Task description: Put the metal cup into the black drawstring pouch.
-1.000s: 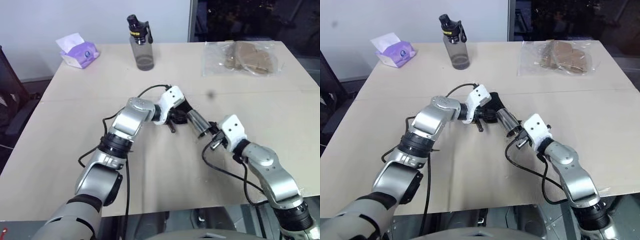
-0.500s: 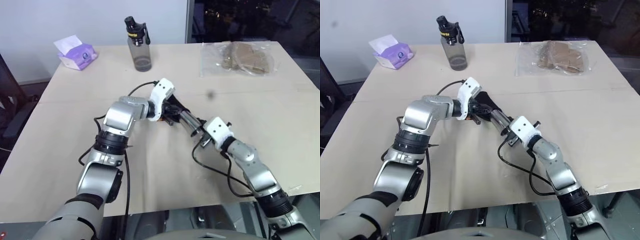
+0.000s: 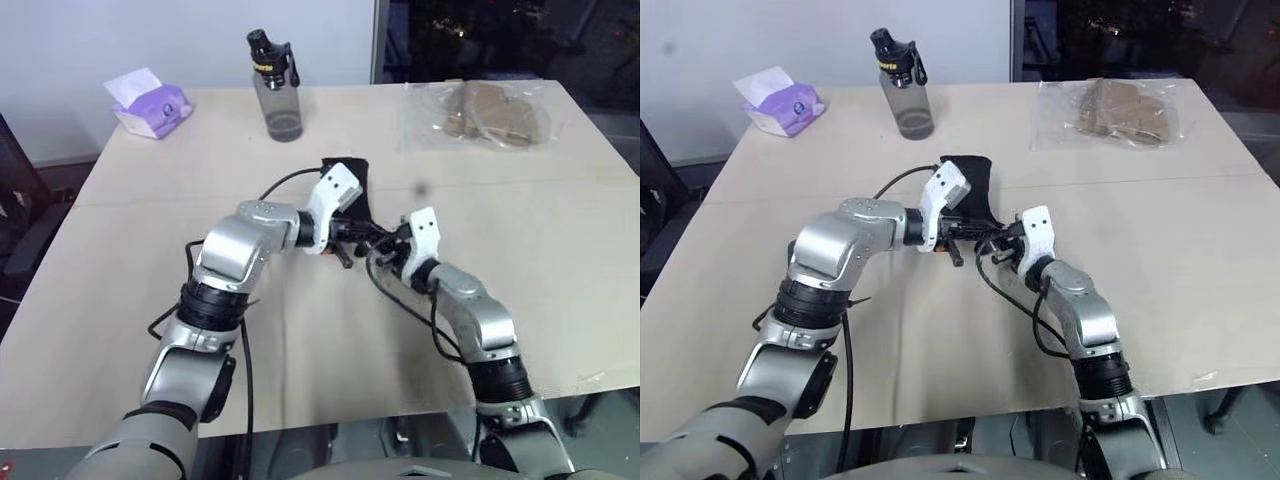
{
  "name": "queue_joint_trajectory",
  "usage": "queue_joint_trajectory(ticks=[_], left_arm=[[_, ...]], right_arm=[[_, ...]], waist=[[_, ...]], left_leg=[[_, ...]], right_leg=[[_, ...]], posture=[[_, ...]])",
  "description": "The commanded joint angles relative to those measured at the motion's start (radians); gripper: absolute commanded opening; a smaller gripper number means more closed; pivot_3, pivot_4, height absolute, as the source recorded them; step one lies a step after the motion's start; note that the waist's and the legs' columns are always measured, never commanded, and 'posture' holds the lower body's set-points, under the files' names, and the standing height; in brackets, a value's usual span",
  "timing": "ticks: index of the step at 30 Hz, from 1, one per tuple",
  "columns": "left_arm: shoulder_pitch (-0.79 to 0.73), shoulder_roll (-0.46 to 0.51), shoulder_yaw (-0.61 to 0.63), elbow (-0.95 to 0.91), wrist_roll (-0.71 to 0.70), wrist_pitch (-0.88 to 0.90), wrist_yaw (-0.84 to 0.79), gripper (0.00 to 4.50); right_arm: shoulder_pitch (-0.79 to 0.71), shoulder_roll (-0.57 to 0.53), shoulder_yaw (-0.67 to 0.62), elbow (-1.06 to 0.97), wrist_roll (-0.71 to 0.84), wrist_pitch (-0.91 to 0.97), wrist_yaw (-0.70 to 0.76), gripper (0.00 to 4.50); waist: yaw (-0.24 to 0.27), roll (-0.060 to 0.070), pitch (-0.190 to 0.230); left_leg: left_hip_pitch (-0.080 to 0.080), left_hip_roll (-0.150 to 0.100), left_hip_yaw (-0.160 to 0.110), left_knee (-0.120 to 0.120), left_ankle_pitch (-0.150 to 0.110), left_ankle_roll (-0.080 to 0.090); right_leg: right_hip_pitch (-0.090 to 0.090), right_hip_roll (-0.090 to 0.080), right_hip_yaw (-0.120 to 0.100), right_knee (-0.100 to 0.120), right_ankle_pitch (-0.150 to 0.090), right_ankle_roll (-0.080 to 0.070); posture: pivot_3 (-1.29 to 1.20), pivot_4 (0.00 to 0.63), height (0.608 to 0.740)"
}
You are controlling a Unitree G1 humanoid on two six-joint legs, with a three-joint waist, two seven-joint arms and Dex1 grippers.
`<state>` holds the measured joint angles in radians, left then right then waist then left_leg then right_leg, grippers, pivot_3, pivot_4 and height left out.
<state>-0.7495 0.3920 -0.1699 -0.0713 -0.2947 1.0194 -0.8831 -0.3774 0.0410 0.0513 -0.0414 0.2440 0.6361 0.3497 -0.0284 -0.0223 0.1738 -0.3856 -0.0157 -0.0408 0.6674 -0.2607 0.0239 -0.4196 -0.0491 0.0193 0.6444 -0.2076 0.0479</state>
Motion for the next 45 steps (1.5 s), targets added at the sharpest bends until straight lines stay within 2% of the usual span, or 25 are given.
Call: queue_joint_trajectory(ticks=[1, 4, 5, 7, 8, 10, 12, 13, 15, 18, 19, 24, 28, 32, 36, 42, 45], left_arm=[[-0.024, -0.047, 0.031, -0.044, -0.069, 0.045, 0.029, 0.13], [-0.057, -0.086, 0.081, -0.015, -0.099, 0.090, 0.075, 0.13], [-0.065, -0.095, 0.094, -0.007, -0.107, 0.103, 0.085, 0.13], [-0.070, -0.102, 0.103, -0.010, -0.122, 0.118, 0.096, 0.13], [-0.066, -0.101, 0.101, -0.018, -0.126, 0.122, 0.099, 0.13], [-0.053, -0.099, 0.103, -0.039, -0.137, 0.131, 0.105, 0.13], [-0.042, -0.097, 0.109, -0.049, -0.145, 0.134, 0.117, 0.13], [-0.039, -0.100, 0.115, -0.049, -0.147, 0.135, 0.126, 0.13], [-0.039, -0.107, 0.125, -0.046, -0.151, 0.135, 0.144, 0.13], [-0.058, -0.131, 0.154, -0.020, -0.162, 0.140, 0.183, 0.13], [-0.064, -0.138, 0.162, -0.011, -0.165, 0.140, 0.194, 0.13], [-0.075, -0.140, 0.178, 0.008, -0.183, 0.148, 0.215, 0.13], [-0.088, -0.169, 0.247, 0.032, -0.227, 0.222, 0.257, 0.13], [-0.080, -0.171, 0.258, 0.017, -0.249, 0.242, 0.271, 0.13], [-0.106, -0.189, 0.304, 0.054, -0.272, 0.259, 0.311, 0.13], [-0.122, -0.201, 0.336, 0.099, -0.288, 0.293, 0.351, 0.13], [-0.107, -0.188, 0.339, 0.100, -0.301, 0.327, 0.356, 0.13]], right_arm=[[-0.062, -0.041, 0.068, -0.019, -0.092, -0.080, -0.036, 0.00], [-0.103, -0.226, 0.325, 0.034, -0.414, -0.315, -0.046, 0.00], [-0.107, -0.252, 0.358, 0.052, -0.450, -0.365, -0.042, 0.00], [-0.101, -0.217, 0.320, 0.075, -0.392, -0.374, -0.040, 0.00], [-0.094, -0.162, 0.259, 0.071, -0.308, -0.322, -0.035, 0.00], [-0.097, -0.003, 0.067, 0.027, -0.023, -0.112, -0.027, 0.00], [-0.118, 0.085, -0.057, -0.003, 0.150, -0.007, -0.022, 0.00], [-0.126, 0.077, -0.053, -0.004, 0.128, -0.020, -0.019, 0.00], [-0.131, -0.003, 0.057, -0.002, -0.003, -0.098, 0.012, 0.00], [-0.140, -0.157, 0.297, 0.027, -0.232, -0.268, 0.079, 0.00], [-0.143, -0.180, 0.331, 0.046, -0.268, -0.311, 0.085, 0.00], [-0.162, -0.230, 0.354, 0.108, -0.352, -0.414, 0.095, 0.00], [-0.163, -0.069, 0.088, 0.058, -0.040, -0.206, 0.070, 0.00], [-0.153, -0.044, 0.015, 0.018, 0.096, -0.075, 0.124, 0.00], [-0.173, -0.301, 0.354, 0.049, -0.331, -0.395, 0.188, 0.00], [-0.184, -0.298, 0.347, 0.110, -0.368, -0.464, 0.158, 0.00], [-0.167, -0.196, 0.199, 0.079, -0.189, -0.280, 0.142, 0.00]], waist=[[0.002, 0.000, 0.000], [0.002, 0.000, 0.000], [0.001, 0.000, 0.000], [-0.001, -0.001, 0.000], [-0.005, -0.001, 0.000], [-0.014, -0.001, 0.000], [-0.016, 0.000, 0.000], [-0.013, 0.000, 0.000], [-0.007, 0.001, 0.001], [-0.005, 0.001, 0.001], [-0.008, 0.001, 0.001], [-0.010, 0.000, 0.001], [-0.012, 0.000, 0.001], [-0.007, 0.000, 0.001], [-0.006, 0.001, 0.001], [-0.013, 0.000, 0.001], [-0.012, 0.000, 0.001]], left_leg=[[-0.001, -0.001, 0.000, 0.000, 0.000, 0.000], [-0.002, -0.005, 0.000, 0.000, 0.000, 0.000], [-0.002, -0.005, 0.001, 0.000, 0.000, 0.000], [-0.002, -0.007, 0.001, 0.000, 0.000, -0.001], [-0.002, -0.006, 0.001, 0.000, 0.001, -0.002], [-0.001, -0.001, 0.001, -0.001, 0.003, -0.005], [0.000, 0.004, 0.000, -0.002, 0.001, -0.002], [0.001, 0.004, -0.002, -0.003, 0.000, 0.000], [-0.001, 0.002, -0.006, -0.003, 0.000, 0.000], [-0.001, -0.004, -0.006, -0.002, 0.000, 0.000], [-0.001, -0.006, -0.005, -0.002, 0.000, 0.000], [-0.001, -0.008, -0.005, -0.002, 0.003, -0.005], [-0.002, -0.004, -0.007, -0.002, 0.003, -0.005], [-0.003, -0.004, -0.009, -0.002, 0.001, -0.002], [-0.004, -0.008, -0.009, -0.002, 0.001, -0.002], [-0.004, -0.008, -0.009, -0.001, 0.004, -0.007], [-0.004, -0.007, -0.010, -0.001, 0.004, -0.007]], right_leg=[[-0.001, -0.001, 0.000, 0.000, 0.000, 0.000], [-0.002, -0.002, 0.000, 0.000, 0.001, 0.002], [-0.003, -0.002, 0.000, 0.000, 0.001, 0.002], [-0.002, -0.002, 0.000, 0.000, 0.001, 0.002], [-0.002, -0.001, 0.000, 0.000, 0.001, 0.002], [-0.003, 0.001, 0.001, 0.000, 0.001, 0.002], [-0.003, 0.002, 0.003, 0.001, 0.001, 0.001], [-0.004, 0.002, 0.003, 0.002, 0.001, 0.000], [-0.004, 0.003, 0.000, 0.002, 0.001, 0.001], [-0.003, 0.000, -0.001, 0.000, 0.001, 0.001], [-0.003, -0.001, -0.001, 0.000, 0.001, 0.001], [-0.003, -0.002, 0.000, 0.000, 0.002, 0.002], [-0.003, 0.000, 0.000, 0.000, 0.002, 0.002], [-0.003, 0.000, -0.003, 0.000, 0.002, 0.002], [-0.004, -0.003, -0.003, -0.001, 0.002, 0.002], [-0.004, -0.002, -0.003, 0.000, 0.002, 0.003], [-0.004, -0.001, -0.003, 0.000, 0.002, 0.003]], posture=[[0.00, 0.150, 0.740], [0.00, 0.150, 0.740], [0.00, 0.150, 0.740], [0.00, 0.150, 0.740], [0.00, 0.150, 0.740], [0.00, 0.150, 0.740], [0.00, 0.150, 0.740], [0.00, 0.150, 0.740], [0.00, 0.150, 0.740], [0.00, 0.150, 0.740], [0.00, 0.150, 0.740], [0.00, 0.150, 0.740], [0.00, 0.150, 0.740], [0.00, 0.150, 0.740], [0.00, 0.150, 0.740], [0.00, 0.150, 0.740], [0.00, 0.150, 0.740]])
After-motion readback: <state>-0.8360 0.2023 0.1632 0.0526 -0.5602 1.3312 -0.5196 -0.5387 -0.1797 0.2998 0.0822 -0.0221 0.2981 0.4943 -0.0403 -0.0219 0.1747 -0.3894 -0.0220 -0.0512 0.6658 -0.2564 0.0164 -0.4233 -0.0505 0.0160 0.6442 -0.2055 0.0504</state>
